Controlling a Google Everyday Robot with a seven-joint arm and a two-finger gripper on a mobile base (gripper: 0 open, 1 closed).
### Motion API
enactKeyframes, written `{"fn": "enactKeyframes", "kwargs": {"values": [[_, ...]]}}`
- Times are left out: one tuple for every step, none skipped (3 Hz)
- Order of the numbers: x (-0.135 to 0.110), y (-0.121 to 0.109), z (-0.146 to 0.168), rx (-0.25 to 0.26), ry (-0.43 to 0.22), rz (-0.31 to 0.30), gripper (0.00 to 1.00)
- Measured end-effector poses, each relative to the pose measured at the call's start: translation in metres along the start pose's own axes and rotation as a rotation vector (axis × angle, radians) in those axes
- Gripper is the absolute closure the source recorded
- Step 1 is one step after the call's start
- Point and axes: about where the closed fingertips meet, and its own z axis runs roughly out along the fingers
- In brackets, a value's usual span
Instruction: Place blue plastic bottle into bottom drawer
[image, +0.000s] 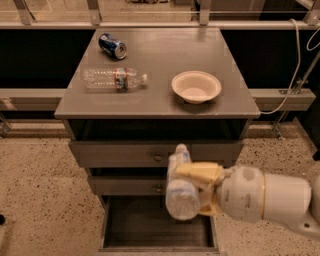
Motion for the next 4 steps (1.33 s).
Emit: {"fn": "enactKeyframes", "kwargs": {"values": [[-0.019,0.075,-0.001,-0.107,-0.022,0.116,1.00],[-0.028,0.103,0.000,-0.146,-0.033,0.157,1.00],[-0.006,0.107,0.011,-0.168,-0.029,0.162,1.00],[0.054,0.143,0.031,-0.199,-0.003,0.125,1.00]]}}
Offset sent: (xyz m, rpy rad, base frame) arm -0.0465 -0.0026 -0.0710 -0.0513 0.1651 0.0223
